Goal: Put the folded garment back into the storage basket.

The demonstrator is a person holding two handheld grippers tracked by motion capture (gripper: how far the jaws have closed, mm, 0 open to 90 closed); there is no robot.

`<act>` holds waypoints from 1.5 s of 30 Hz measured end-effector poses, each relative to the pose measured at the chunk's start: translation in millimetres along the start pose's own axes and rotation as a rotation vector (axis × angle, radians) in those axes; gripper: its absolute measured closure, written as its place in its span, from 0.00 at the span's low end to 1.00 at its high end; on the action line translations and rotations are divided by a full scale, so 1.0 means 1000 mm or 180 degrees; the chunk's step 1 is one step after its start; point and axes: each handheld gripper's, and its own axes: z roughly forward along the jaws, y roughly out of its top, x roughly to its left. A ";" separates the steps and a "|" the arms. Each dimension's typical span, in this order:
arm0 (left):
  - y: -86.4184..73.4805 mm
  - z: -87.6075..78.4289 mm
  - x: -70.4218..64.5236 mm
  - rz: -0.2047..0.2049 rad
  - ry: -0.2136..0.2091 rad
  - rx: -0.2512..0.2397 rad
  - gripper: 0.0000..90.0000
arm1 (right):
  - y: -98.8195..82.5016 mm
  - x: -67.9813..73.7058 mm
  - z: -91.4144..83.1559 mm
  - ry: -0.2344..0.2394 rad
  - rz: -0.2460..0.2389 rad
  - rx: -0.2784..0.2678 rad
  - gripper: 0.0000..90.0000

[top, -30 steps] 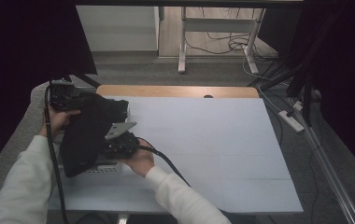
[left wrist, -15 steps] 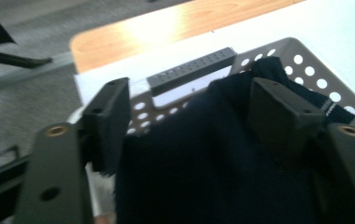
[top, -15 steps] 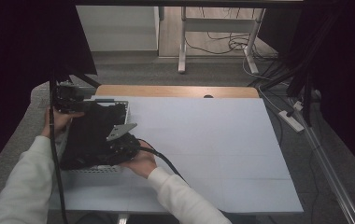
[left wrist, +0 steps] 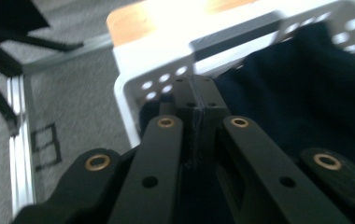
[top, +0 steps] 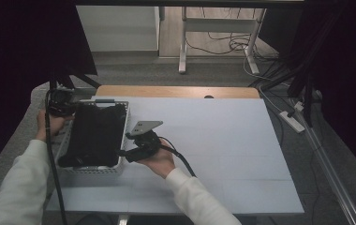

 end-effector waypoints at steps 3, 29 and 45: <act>0.001 0.012 0.000 0.0012 0.0028 0.0135 0.98 | -0.003 -0.003 -0.005 -0.0030 0.0023 -0.0013 0.34; -0.030 -0.045 -0.042 -0.0083 -0.0418 -0.0408 0.98 | -0.043 -0.019 -0.089 -0.0309 0.0162 -0.0017 0.34; -0.101 -0.108 -0.095 0.0065 -0.0696 -0.0607 0.98 | -0.095 -0.030 -0.159 -0.0566 0.0313 0.0057 0.33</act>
